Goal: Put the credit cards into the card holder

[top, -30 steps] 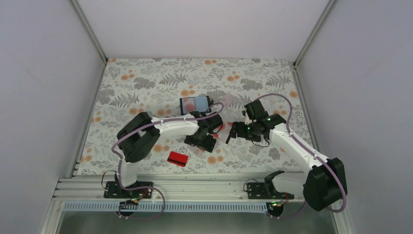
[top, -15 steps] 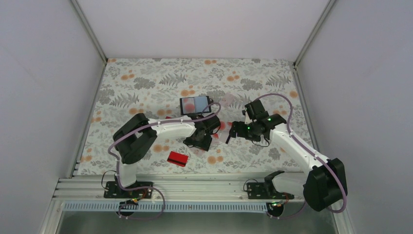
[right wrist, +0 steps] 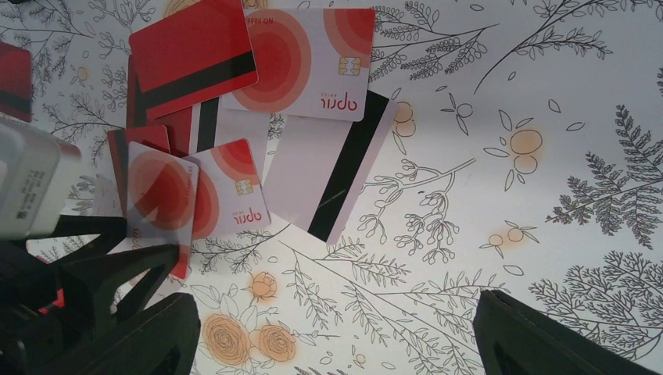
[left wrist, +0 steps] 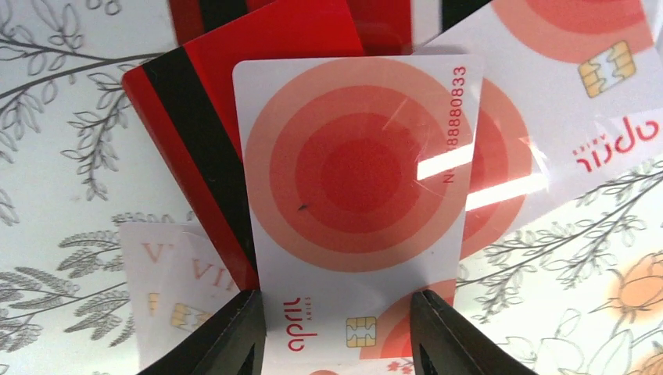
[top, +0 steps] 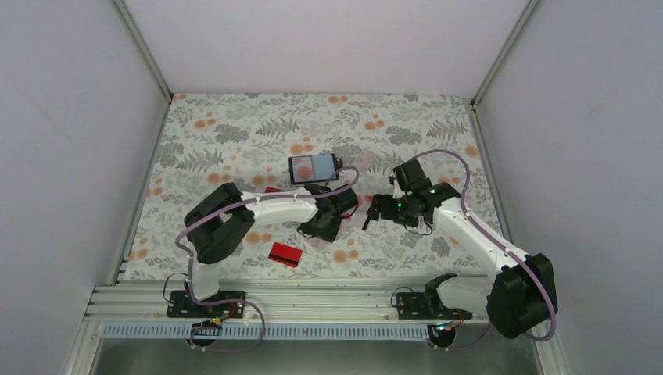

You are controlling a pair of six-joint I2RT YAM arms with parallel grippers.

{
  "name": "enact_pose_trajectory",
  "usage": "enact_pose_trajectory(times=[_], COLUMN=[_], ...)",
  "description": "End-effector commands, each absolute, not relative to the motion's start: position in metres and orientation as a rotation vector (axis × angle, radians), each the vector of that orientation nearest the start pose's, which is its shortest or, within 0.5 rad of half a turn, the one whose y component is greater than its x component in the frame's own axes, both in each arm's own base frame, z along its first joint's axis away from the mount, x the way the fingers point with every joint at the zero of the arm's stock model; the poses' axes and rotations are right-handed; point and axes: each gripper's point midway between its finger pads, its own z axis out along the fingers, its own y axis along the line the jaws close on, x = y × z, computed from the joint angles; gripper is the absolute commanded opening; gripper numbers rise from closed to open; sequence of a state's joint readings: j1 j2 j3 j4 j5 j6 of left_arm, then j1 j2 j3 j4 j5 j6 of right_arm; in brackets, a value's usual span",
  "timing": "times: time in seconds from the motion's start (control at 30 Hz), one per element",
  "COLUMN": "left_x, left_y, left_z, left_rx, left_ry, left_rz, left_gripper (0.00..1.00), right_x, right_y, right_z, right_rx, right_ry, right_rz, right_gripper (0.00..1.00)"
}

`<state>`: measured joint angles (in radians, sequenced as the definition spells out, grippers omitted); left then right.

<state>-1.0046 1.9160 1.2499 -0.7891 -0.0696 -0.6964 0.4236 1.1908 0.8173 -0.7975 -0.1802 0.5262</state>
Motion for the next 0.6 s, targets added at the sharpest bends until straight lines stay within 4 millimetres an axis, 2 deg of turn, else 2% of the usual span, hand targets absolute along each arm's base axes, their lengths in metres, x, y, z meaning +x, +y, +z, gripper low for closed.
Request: enact_pose_trajectory(times=[0.0, 0.07, 0.2, 0.27, 0.4, 0.57], left_x=[0.181, 0.179, 0.18, 0.182, 0.186, 0.187], left_y=[-0.292, -0.293, -0.297, -0.301, -0.314, -0.32], left_z=[-0.027, -0.028, -0.022, -0.016, -0.005, -0.003], left_rx=[0.521, 0.519, 0.508, 0.511, 0.536, 0.537], left_ry=[3.07, 3.074, 3.062, 3.05, 3.025, 3.029], left_rz=[0.084, 0.087, 0.084, 0.064, 0.027, 0.056], left_gripper=[0.44, 0.45, 0.7, 0.78, 0.87, 0.96], right_x=[0.233, 0.232, 0.233, 0.233, 0.233, 0.234], right_y=[0.137, 0.137, 0.138, 0.138, 0.139, 0.139], right_z=[0.101, 0.101, 0.103, 0.103, 0.104, 0.105], right_rx=[0.092, 0.091, 0.091, 0.093, 0.095, 0.094], right_ry=[2.815, 2.814, 2.808, 2.806, 2.802, 2.799], right_rz=[0.497, 0.501, 0.509, 0.512, 0.52, 0.523], right_gripper=[0.89, 0.89, 0.89, 0.89, 0.89, 0.89])
